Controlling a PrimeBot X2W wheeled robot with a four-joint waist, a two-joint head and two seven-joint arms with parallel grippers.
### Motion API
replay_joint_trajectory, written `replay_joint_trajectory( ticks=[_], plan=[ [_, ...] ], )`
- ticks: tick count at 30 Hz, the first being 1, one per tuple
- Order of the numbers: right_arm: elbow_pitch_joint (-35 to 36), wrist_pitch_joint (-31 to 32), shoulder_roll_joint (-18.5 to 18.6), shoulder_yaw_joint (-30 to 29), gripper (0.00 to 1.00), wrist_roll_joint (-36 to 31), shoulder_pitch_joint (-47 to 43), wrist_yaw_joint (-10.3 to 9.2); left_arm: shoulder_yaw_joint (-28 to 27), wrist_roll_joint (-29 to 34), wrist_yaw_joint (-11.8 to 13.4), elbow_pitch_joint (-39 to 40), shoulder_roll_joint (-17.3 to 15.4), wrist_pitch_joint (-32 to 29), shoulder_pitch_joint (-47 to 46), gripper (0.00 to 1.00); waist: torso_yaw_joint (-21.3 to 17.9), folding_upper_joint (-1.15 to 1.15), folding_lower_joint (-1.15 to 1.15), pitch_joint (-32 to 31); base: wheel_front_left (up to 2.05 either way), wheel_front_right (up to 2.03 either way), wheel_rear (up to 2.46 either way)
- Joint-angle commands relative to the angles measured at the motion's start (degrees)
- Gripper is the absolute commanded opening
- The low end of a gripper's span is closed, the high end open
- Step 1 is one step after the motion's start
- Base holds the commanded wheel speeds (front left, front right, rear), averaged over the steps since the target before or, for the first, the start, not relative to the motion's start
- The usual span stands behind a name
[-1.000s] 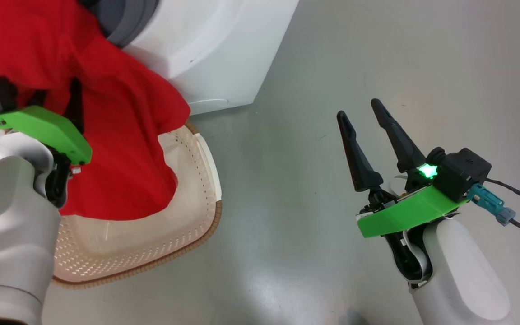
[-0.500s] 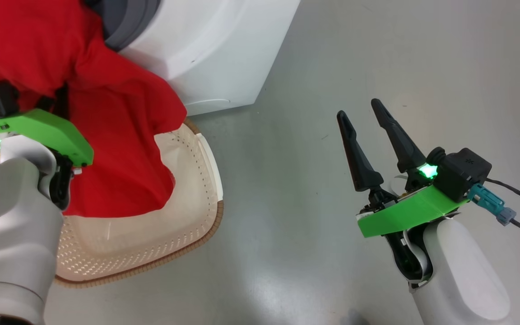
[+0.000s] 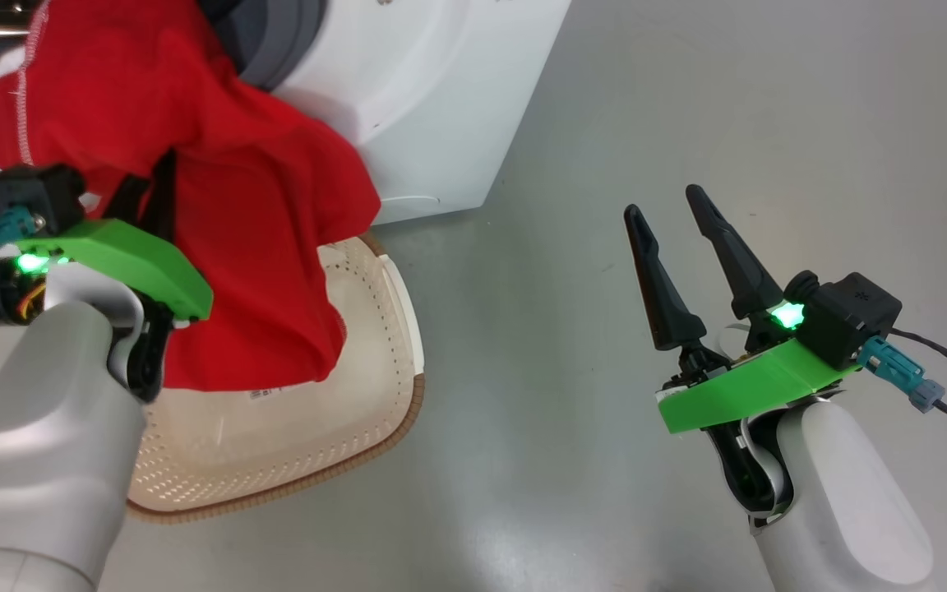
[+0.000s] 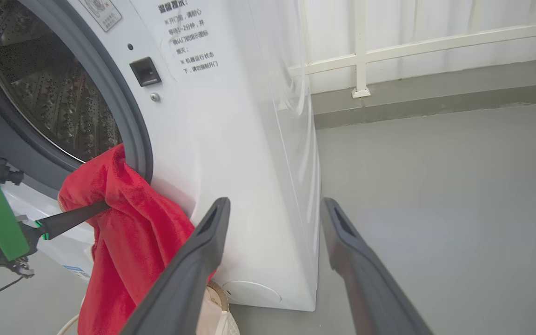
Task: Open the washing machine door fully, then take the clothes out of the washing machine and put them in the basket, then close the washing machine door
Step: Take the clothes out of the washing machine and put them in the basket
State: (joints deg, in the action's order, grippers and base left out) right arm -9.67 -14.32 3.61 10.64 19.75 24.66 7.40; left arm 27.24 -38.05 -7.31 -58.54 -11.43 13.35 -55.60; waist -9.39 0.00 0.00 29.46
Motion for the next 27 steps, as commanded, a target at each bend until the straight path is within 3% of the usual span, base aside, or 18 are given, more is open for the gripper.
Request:
replay_joint_trajectory(
  ticks=[1, 11, 18, 27],
  plan=[
    [1.21, -0.68, -0.68, 1.23, 1.0, -0.78, -1.02, 0.09, -0.77, -0.34, -0.17, 2.61, -2.66, 1.36, -0.27, 0.0, 0.4, 0.0, 0.0, -0.39, 0.0, 0.0, 0.0],
    [0.82, -0.68, -0.54, 1.25, 1.0, -0.45, -1.78, 0.09, -1.12, -1.95, -0.13, 17.83, -7.18, 1.62, 10.43, 0.0, 1.31, 0.0, 0.0, -2.37, 0.0, 0.0, 0.0],
    [0.77, -0.68, -0.34, 1.33, 1.0, -0.22, -2.43, 0.09, -3.63, 0.26, 2.6, 31.78, -9.19, 1.63, 21.53, 0.0, 1.62, 0.0, 0.0, -3.24, 0.0, 0.0, 0.0],
    [0.78, -0.68, -0.11, 1.77, 1.0, 0.12, -2.37, 0.09, -2.53, -0.42, 4.36, 36.75, -9.81, 0.37, 29.37, 0.0, 1.57, 0.0, 0.0, -3.37, 0.0, 0.0, 0.0]
  ],
)
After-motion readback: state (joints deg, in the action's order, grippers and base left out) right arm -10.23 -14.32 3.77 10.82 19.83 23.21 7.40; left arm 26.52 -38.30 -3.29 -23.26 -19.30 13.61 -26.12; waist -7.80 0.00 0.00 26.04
